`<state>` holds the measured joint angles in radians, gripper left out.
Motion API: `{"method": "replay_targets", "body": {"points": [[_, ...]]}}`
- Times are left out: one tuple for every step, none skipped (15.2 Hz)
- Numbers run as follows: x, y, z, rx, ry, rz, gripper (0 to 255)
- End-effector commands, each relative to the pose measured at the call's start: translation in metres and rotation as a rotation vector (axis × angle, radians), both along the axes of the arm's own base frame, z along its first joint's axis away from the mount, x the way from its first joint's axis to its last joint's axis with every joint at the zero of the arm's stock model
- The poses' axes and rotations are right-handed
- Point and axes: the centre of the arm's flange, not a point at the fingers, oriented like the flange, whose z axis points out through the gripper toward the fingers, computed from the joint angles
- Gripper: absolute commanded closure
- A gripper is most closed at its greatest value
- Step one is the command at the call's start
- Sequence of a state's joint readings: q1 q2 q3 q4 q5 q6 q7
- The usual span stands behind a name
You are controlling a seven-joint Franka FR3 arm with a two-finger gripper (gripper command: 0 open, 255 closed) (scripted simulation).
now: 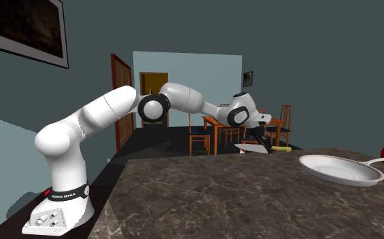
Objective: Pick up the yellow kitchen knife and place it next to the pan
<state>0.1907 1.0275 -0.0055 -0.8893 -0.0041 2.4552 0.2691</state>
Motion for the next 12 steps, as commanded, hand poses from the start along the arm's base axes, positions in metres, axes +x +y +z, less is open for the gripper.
{"method": "replay_targets", "body": {"points": [[-0.001, 0.0, 0.0, 0.0, 0.0, 0.0, 0], [-0.008, -0.001, 0.011, 0.0, 0.0, 0.0, 0], [-0.015, -0.002, 0.022, 0.0, 0.0, 0.0, 0], [-0.021, -0.003, 0.034, 0.0, 0.0, 0.0, 0], [-0.026, -0.004, 0.043, 0.0, 0.0, 0.0, 0], [-0.026, -0.004, 0.043, 0.0, 0.0, 0.0, 0], [-0.027, -0.004, 0.043, 0.0, 0.0, 0.0, 0], [-0.027, -0.004, 0.043, 0.0, 0.0, 0.0, 0], [-0.026, -0.004, 0.043, 0.0, 0.0, 0.0, 0], [-0.026, -0.004, 0.043, 0.0, 0.0, 0.0, 0], [-0.026, -0.004, 0.043, 0.0, 0.0, 0.0, 0], [-0.026, -0.004, 0.043, 0.0, 0.0, 0.0, 0]]}}
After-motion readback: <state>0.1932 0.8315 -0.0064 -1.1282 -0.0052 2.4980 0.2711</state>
